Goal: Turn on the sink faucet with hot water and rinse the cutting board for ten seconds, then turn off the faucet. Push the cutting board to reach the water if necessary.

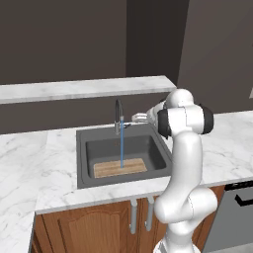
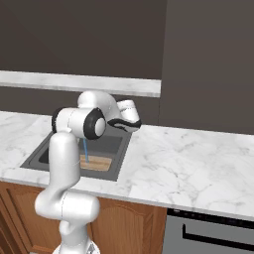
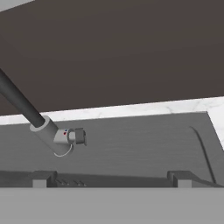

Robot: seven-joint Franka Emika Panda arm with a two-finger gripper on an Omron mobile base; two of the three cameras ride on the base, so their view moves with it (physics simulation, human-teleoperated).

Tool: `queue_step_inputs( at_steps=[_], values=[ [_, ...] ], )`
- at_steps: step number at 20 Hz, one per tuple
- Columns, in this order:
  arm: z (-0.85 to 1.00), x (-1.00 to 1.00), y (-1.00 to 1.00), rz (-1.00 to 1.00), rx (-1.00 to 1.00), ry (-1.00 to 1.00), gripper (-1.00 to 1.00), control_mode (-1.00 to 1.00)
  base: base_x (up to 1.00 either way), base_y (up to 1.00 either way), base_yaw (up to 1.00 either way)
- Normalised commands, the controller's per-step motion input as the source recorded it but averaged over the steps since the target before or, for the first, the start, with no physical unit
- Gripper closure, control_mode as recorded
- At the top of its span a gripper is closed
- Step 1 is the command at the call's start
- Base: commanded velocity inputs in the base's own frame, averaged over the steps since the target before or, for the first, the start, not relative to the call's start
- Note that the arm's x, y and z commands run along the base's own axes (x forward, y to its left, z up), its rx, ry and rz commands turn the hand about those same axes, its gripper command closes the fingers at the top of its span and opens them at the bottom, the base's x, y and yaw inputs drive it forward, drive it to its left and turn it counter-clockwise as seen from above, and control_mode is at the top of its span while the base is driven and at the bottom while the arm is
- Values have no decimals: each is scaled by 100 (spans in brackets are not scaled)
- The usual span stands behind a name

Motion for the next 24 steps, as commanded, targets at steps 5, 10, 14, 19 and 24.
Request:
queue_step_inputs(
  at_steps=[5,10,14,19,24],
  values=[
    [0,0,0,0,0,0,-100,-100,0,0,0],
    [0,0,0,0,0,0,-100,-100,0,0,0],
    [0,0,0,0,0,0,-100,-100,0,0,0],
    [0,0,0,0,0,0,-100,-100,0,0,0],
    [0,0,0,0,0,0,-100,-100,0,0,0]
  ],
)
